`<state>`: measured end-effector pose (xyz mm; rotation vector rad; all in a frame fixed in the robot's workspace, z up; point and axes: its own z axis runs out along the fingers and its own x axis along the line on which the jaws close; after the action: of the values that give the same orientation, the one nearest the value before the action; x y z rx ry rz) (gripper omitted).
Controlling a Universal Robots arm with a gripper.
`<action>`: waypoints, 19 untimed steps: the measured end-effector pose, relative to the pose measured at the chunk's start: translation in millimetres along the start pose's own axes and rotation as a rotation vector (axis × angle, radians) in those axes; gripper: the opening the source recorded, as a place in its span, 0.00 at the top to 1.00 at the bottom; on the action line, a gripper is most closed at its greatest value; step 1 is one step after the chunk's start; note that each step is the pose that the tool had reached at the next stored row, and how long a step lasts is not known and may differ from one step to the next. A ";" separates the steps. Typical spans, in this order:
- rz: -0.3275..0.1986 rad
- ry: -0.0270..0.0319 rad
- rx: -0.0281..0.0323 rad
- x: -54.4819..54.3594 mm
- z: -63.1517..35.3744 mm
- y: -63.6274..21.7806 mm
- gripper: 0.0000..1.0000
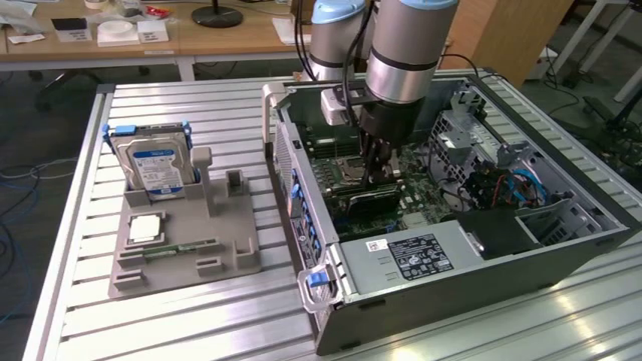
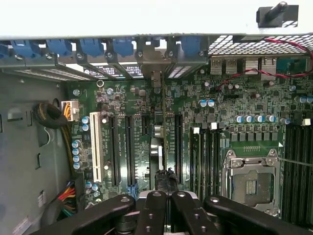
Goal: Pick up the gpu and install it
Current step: 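Press down on the gpu until it lock into place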
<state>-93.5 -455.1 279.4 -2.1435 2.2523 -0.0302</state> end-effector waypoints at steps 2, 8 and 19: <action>0.000 -0.0005 0.0002 0.0 1.8 0.1 0.89; 0.000 0.0000 0.0000 0.0 6.9 0.3 0.89; 0.000 -0.0004 0.0000 -1.2 11.3 0.8 0.89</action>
<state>-93.9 -453.8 268.2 -2.1432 2.2523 -0.0298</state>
